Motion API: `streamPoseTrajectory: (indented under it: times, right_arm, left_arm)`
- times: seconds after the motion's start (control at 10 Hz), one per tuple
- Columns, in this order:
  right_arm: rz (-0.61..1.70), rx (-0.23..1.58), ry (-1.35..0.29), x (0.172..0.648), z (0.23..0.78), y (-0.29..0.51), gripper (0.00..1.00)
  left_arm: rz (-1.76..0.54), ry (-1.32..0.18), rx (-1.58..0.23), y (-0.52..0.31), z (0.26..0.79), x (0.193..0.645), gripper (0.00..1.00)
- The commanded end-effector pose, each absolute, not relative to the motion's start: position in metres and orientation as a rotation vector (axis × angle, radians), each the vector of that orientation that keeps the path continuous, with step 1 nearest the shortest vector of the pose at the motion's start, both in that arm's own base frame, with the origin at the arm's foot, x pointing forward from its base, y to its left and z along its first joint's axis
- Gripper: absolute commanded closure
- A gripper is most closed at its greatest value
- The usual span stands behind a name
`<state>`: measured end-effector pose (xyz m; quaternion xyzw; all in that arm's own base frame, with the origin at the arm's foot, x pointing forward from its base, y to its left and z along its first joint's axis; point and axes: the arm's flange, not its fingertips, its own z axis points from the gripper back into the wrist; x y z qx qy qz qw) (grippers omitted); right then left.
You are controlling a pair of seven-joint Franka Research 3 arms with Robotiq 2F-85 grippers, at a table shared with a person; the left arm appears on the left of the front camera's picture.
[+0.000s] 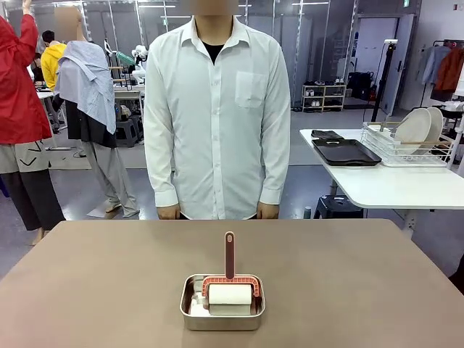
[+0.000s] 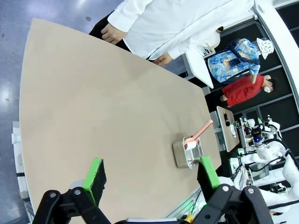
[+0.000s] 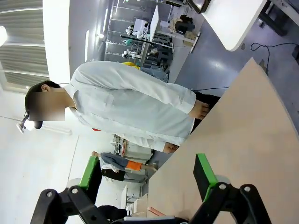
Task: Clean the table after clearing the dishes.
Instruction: Place the Lint Roller back on top of the Airtight Container.
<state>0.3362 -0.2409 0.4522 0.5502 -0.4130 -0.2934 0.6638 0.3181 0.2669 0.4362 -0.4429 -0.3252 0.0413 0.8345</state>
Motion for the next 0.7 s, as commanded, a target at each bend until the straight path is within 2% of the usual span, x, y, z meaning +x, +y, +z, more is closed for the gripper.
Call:
streamPoseTrajectory:
  times: [0.0, 0.6]
  right_arm:
    - [-0.650, 1.245, -0.945, 0.3337, 0.4523, -0.2431, 0.00]
    - [-0.650, 1.245, -0.945, 0.3337, 0.4523, -0.2431, 0.00]
  left_arm:
    - [0.088, -0.675, -0.943, 0.2703, 0.4405, 0.3167, 0.00]
    - [0.088, -0.675, -0.943, 0.2703, 0.4405, 0.3167, 0.00]
